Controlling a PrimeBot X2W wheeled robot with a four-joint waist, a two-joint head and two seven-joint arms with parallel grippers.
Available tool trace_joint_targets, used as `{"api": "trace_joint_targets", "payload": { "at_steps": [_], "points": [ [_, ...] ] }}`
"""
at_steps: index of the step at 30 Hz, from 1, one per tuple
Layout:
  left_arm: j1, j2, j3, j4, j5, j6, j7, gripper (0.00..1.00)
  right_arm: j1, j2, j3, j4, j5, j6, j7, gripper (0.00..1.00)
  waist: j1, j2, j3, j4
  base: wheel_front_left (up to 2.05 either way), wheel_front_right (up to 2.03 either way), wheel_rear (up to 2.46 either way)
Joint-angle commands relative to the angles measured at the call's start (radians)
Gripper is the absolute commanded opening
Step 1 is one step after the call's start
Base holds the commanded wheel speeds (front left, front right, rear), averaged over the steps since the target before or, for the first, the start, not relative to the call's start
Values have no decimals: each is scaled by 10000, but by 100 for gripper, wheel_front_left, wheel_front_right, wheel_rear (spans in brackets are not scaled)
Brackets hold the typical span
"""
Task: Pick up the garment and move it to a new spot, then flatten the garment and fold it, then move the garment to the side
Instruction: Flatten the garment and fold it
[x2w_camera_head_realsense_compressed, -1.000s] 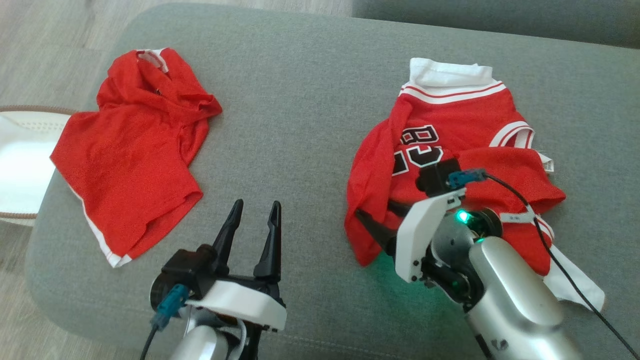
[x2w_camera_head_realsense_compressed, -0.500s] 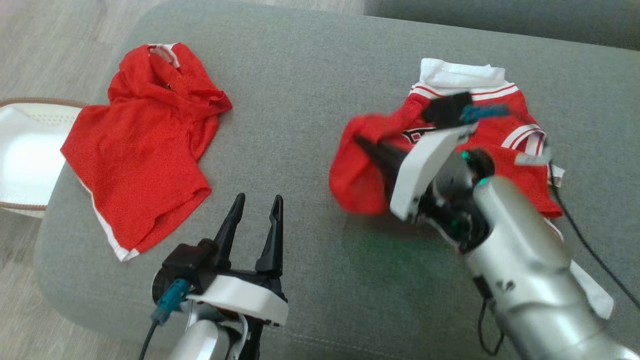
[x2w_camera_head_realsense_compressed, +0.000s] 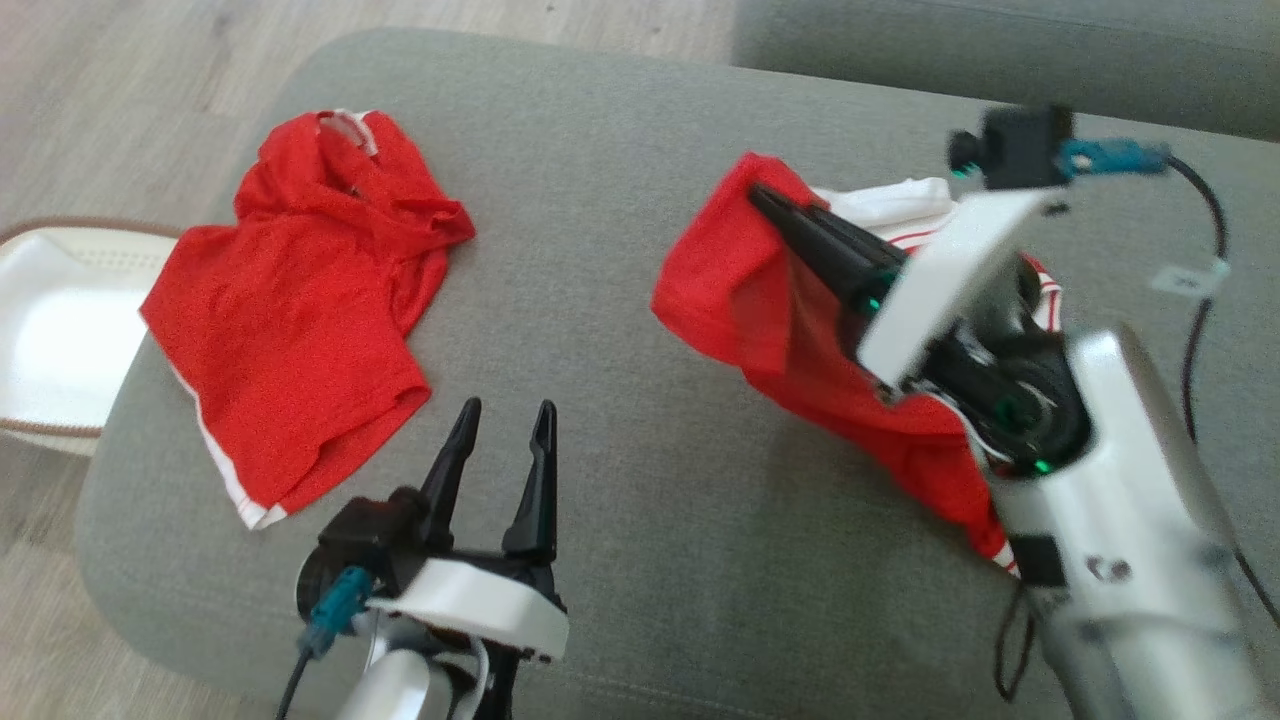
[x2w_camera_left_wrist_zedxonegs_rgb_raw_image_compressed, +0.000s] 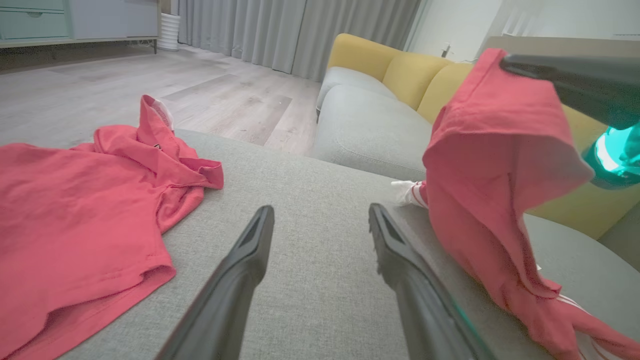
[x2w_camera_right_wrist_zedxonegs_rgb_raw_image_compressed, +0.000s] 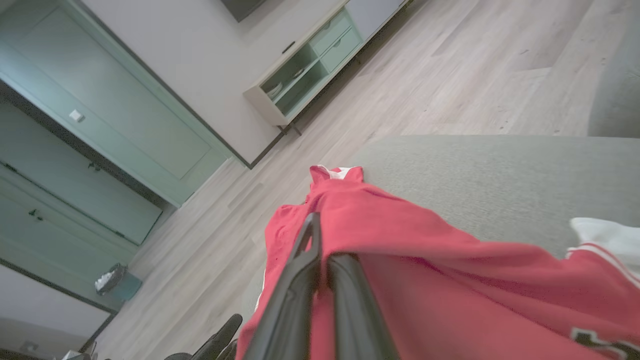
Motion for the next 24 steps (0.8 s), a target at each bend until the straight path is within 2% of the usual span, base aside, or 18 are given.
{"api": "trace_joint_targets", "payload": {
  "at_steps": [1, 6, 10, 17, 22, 23, 24],
  "points": [
    [-76, -3, 390, -300, 110, 19, -122, 100, 71, 191, -82, -579, 203, 69, 143, 0, 0, 0, -68, -120, 0, 0, 0],
    [-88, -3, 358, -317, 197, -83, -122, 100, 594, 193, -665, -1168, 574, 69, 891, 0, 0, 0, 8, -250, 0, 0, 0],
    [-352, -3, 37, -351, 66, -120, -122, 100, 266, 193, -865, -716, 376, 69, 1117, 0, 0, 0, 235, 36, 0, 0, 0],
    [-548, -3, -737, -328, -257, -130, -122, 100, -1457, 194, -265, 1437, 326, 69, 701, 0, 0, 0, 448, 897, 0, 0, 0],
    [-630, -3, -1319, -289, -412, -94, -122, 100, -2903, 194, 244, 3642, 313, 69, -475, 0, 0, 0, 442, 1460, 0, 0, 0],
    [-637, -3, -1412, -291, -439, -69, -122, 100, -3154, 194, 358, 4087, 231, 69, -793, 9, 0, 0, 431, 1524, 0, 0, 0],
    [-641, -3, -1487, -299, -465, -41, -122, 100, -3389, 194, 470, 4504, 126, 69, -1132, 46, 0, 0, 429, 1566, 0, 0, 0]
  ]
}}
